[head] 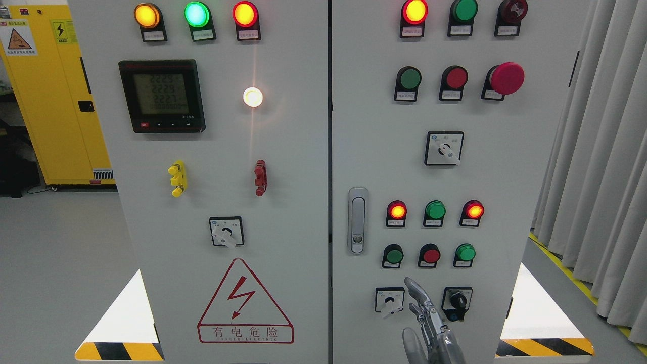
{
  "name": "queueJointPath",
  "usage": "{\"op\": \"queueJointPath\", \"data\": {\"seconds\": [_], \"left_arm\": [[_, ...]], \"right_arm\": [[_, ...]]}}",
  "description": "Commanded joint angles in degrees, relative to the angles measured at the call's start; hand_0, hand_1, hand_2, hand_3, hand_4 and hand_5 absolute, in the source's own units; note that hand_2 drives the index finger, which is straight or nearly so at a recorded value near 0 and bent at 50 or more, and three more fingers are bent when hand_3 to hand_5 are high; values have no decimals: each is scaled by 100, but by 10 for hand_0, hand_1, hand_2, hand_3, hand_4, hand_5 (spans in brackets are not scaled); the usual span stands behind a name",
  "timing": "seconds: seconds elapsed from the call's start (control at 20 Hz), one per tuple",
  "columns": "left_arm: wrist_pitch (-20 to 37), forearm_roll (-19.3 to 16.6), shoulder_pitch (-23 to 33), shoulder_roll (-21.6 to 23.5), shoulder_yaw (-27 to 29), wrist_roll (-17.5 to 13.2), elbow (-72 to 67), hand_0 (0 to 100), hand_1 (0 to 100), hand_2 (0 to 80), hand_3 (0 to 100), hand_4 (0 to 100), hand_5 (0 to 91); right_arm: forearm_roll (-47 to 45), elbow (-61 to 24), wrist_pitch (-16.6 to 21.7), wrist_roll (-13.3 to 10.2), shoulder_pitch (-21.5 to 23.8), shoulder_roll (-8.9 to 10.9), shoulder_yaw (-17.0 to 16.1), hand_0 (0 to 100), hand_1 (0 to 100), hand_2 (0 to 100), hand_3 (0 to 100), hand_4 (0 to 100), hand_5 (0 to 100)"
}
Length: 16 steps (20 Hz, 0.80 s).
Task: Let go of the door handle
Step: 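Raise the right hand up toward the silver vertical door handle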
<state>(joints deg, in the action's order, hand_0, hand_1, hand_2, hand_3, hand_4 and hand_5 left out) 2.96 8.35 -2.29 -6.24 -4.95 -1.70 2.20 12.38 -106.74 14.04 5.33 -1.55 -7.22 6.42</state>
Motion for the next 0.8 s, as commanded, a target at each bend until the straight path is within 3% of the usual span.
{"op": "queueJointPath", "data": {"seconds": [0.0, 0.15, 0.2, 0.55, 0.75], "left_arm": [[3, 0, 0, 0, 2, 3, 0, 120, 556, 0, 0, 0, 0], [-6, 0, 0, 0, -6, 3, 0, 120, 556, 0, 0, 0, 0], [-6, 0, 0, 0, 2, 3, 0, 120, 556, 0, 0, 0, 0], [3, 0, -9, 0, 2, 3, 0, 120, 556, 0, 0, 0, 0], [3, 0, 0, 0, 2, 3, 0, 120, 556, 0, 0, 0, 0]], "right_arm": [[781, -66, -7, -58, -152, 1, 35, 438, 389, 0, 661, 783, 800], [1327, -66, 2, -102, -231, -8, 44, 504, 398, 0, 735, 848, 879], [1485, -66, 2, -180, -266, -8, 44, 523, 413, 0, 861, 938, 1000], [3427, -57, -16, -822, -468, -17, 122, 533, 410, 0, 1000, 1000, 1000], [4060, -57, -489, -1129, -547, -52, 403, 525, 401, 0, 1000, 1000, 1000]]}}
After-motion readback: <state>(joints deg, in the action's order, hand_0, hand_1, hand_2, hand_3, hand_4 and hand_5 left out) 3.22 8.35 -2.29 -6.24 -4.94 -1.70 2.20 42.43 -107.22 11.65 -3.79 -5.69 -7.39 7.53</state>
